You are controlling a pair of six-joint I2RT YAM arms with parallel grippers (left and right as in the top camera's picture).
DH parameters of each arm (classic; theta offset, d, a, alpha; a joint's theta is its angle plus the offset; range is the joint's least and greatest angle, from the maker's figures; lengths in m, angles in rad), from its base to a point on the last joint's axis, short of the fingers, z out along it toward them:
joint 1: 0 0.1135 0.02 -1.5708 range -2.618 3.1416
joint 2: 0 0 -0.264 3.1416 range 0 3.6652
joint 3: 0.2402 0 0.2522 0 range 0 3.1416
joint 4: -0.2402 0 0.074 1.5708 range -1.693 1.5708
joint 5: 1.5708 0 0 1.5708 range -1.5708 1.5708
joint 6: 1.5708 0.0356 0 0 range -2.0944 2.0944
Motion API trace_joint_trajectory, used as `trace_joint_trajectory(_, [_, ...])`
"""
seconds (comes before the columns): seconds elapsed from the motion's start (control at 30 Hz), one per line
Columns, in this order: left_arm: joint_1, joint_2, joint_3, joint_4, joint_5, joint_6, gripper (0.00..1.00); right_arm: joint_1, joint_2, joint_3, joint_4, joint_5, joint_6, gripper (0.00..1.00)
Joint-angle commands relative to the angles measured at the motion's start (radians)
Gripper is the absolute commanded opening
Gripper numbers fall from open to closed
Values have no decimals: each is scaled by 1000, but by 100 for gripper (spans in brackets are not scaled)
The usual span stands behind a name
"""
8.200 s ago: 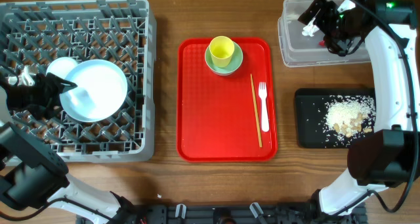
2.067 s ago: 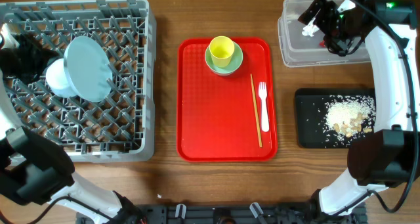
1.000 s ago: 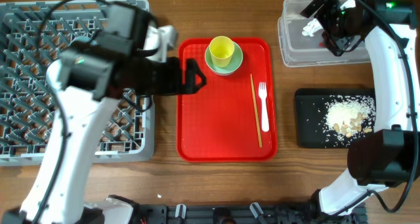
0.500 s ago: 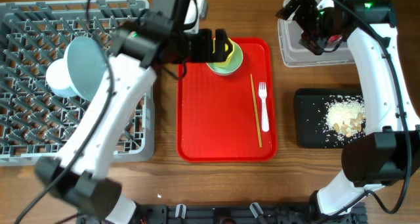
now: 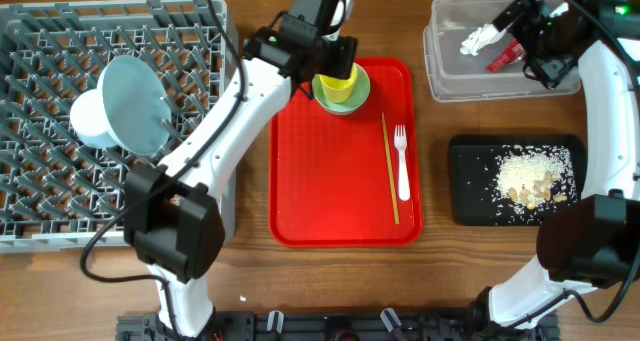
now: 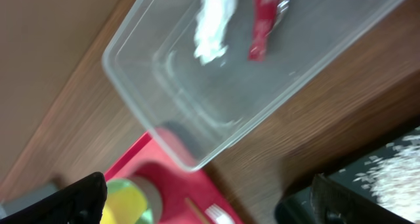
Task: Sort waste into correct bins and load items into the dishwasher rack
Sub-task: 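Reach the left gripper over the yellow cup on the red tray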
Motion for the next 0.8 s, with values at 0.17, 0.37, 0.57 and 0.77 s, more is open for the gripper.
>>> trace_joint_trajectory(0.17, [-61,124,5,81,10,21,78,-1,-18,1,7,60,-19,100])
trace_joint_trajectory(0.37, [-72,166,5,28,18,20,57,-1,-18,1,7,60,-19,100])
trace_joint_trajectory(0.57, [-73,183,3,9,18,20,44,-1,-18,1,7,60,-19,100])
trace_joint_trajectory(0.77, [-71,224,3,16,18,16,42,-1,-18,1,7,60,-19,100])
